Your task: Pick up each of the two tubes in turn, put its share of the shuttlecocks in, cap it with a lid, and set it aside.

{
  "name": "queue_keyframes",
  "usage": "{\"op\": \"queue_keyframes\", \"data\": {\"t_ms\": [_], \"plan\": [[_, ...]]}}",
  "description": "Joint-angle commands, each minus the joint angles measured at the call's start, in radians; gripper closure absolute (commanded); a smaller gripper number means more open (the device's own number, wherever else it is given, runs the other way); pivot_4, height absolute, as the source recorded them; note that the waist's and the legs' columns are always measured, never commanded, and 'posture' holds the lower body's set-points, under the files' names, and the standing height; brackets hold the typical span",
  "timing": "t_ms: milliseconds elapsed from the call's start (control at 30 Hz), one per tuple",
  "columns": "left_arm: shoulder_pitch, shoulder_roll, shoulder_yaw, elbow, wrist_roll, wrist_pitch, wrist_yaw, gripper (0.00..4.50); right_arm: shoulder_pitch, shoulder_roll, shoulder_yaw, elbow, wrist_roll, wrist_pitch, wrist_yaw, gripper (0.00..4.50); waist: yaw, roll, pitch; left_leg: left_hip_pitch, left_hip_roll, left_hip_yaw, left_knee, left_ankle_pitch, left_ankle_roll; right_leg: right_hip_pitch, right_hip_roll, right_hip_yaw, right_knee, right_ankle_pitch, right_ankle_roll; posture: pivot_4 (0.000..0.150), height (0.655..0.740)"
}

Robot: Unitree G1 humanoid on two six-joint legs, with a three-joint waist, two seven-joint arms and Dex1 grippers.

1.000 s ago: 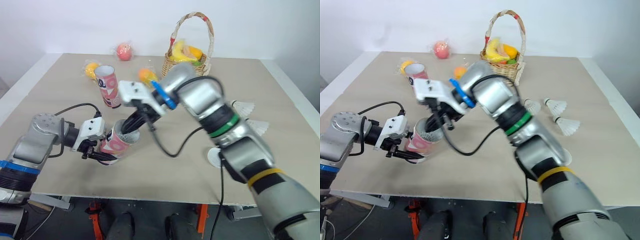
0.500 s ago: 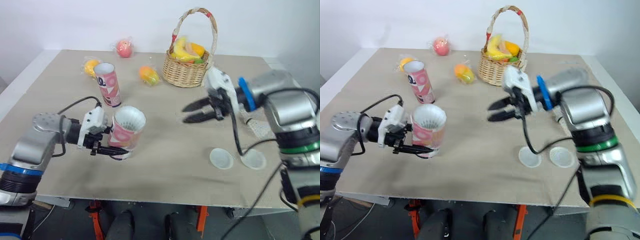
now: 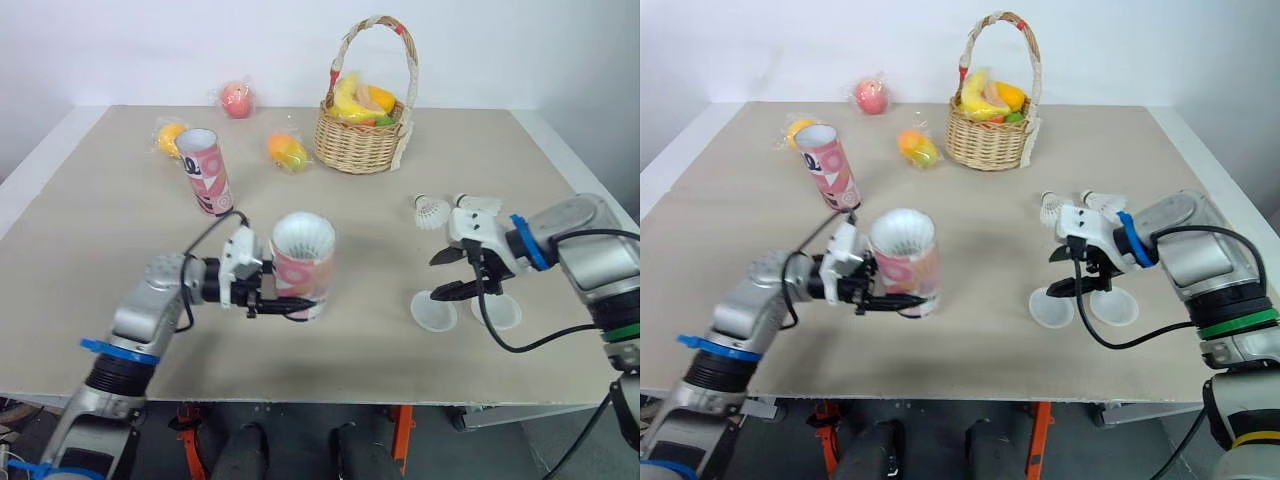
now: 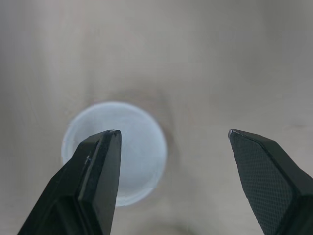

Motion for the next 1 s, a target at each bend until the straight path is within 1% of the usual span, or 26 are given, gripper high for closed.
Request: {"op": "queue_keyframes", "data": {"t_ms": [33, 233, 267, 367, 433, 467, 533, 567, 633, 700, 867, 1000], "plan": [[0.002, -0.027, -0.021, 0.064, 0.062, -0.143, 0.022, 1.82, -0.014, 0.011, 0.001, 0.041, -0.044, -0.032, -0.025, 0.74, 0.0, 0.0, 0.0, 0.0, 0.0, 0.0, 0.0, 0.0, 0.0, 0.0, 0.0, 0.0, 0.0, 0.001, -0.001, 0.15, 0.74], [0.029, -0.063, -0.051, 0.155, 0.109, -0.273, 0.028, 1.82, -0.007, 0.029, 0.021, 0.076, -0.096, -0.074, -0.031, 0.74, 0.001, 0.0, 0.0, 0.0, -0.001, 0.001, 0.0, 0.0, 0.0, 0.0, -0.001, 0.001, 0.0, 0.001, 0.0, 0.15, 0.74], [0.033, -0.07, -0.047, 0.167, 0.106, -0.284, 0.032, 1.82, -0.003, 0.029, 0.024, 0.075, -0.104, -0.085, -0.03, 0.94, 0.001, 0.0, 0.0, 0.001, -0.001, 0.0, 0.0, 0.0, 0.0, 0.001, -0.001, 0.001, 0.0, 0.001, 0.0, 0.15, 0.74], [0.06, -0.101, -0.034, 0.203, 0.098, -0.333, 0.053, 1.82, 0.009, 0.027, 0.028, 0.068, -0.113, -0.113, -0.017, 1.83, 0.001, 0.0, 0.0, 0.003, -0.001, 0.0, 0.001, 0.0, 0.0, 0.004, -0.001, 0.0, -0.001, 0.001, 0.0, 0.15, 0.74], [0.079, -0.118, -0.022, 0.205, 0.066, -0.309, 0.054, 1.82, 0.021, 0.022, 0.027, 0.056, -0.11, -0.128, 0.003, 2.85, 0.001, 0.0, 0.0, 0.007, -0.001, 0.0, 0.001, 0.0, 0.0, 0.009, -0.001, 0.0, -0.001, 0.0, 0.001, 0.15, 0.74], [0.084, -0.125, -0.014, 0.204, 0.049, -0.289, 0.055, 1.82, 0.025, 0.021, 0.025, 0.051, -0.107, -0.129, 0.011, 3.31, 0.001, 0.0, -0.001, 0.009, -0.002, 0.0, 0.001, 0.0, 0.0, 0.01, -0.002, 0.0, -0.001, -0.002, 0.006, 0.15, 0.74], [0.093, -0.129, 0.0, 0.192, 0.002, -0.213, 0.051, 1.82, 0.026, 0.022, 0.02, 0.045, -0.105, -0.127, 0.021, 4.29, 0.0, 0.0, -0.001, 0.009, -0.001, 0.0, 0.001, 0.0, 0.0, 0.011, -0.002, 0.0, -0.001, -0.002, 0.008, 0.15, 0.74], [0.099, -0.123, -0.001, 0.189, -0.006, -0.19, 0.04, 1.82, 0.023, 0.022, 0.02, 0.043, -0.105, -0.126, 0.029, 4.47, 0.0, 0.0, -0.001, 0.009, -0.001, 0.0, 0.001, 0.0, 0.0, 0.011, -0.002, 0.0, -0.001, -0.002, 0.008, 0.15, 0.74], [0.104, -0.106, -0.013, 0.196, 0.006, -0.178, 0.026, 1.82, 0.014, 0.024, 0.017, 0.04, -0.1, -0.121, 0.042, 4.47, 0.0, 0.001, -0.001, 0.01, -0.001, 0.0, 0.001, 0.0, 0.0, 0.011, -0.002, 0.0, -0.001, -0.002, 0.008, 0.15, 0.74], [0.105, -0.094, -0.027, 0.217, 0.037, -0.212, 0.015, 1.82, 0.005, 0.031, 0.007, 0.029, -0.08, -0.098, 0.058, 4.47, 0.0, 0.001, -0.001, 0.01, -0.001, 0.0, 0.001, 0.0, 0.0, 0.011, -0.001, 0.0, -0.001, -0.002, 0.007, 0.15, 0.74], [0.096, -0.09, -0.039, 0.255, 0.07, -0.266, 0.004, 1.82, -0.053, 0.064, -0.044, -0.03, 0.005, 0.039, 0.07, 4.47, -0.002, 0.003, -0.003, 0.01, -0.001, 0.0, 0.0, 0.0, 0.0, 0.011, -0.001, 0.001, -0.001, -0.002, 0.006, 0.15, 0.74], [0.091, -0.084, -0.056, 0.271, 0.071, -0.263, -0.016, 1.82, -0.18, 0.032, -0.1, -0.184, 0.185, 0.133, 0.119, 4.47, -0.002, 0.005, -0.002, 0.011, -0.001, 0.0, 0.001, 0.0, 0.0, 0.011, -0.001, 0.001, -0.001, -0.001, 0.006, 0.15, 0.74]]}}
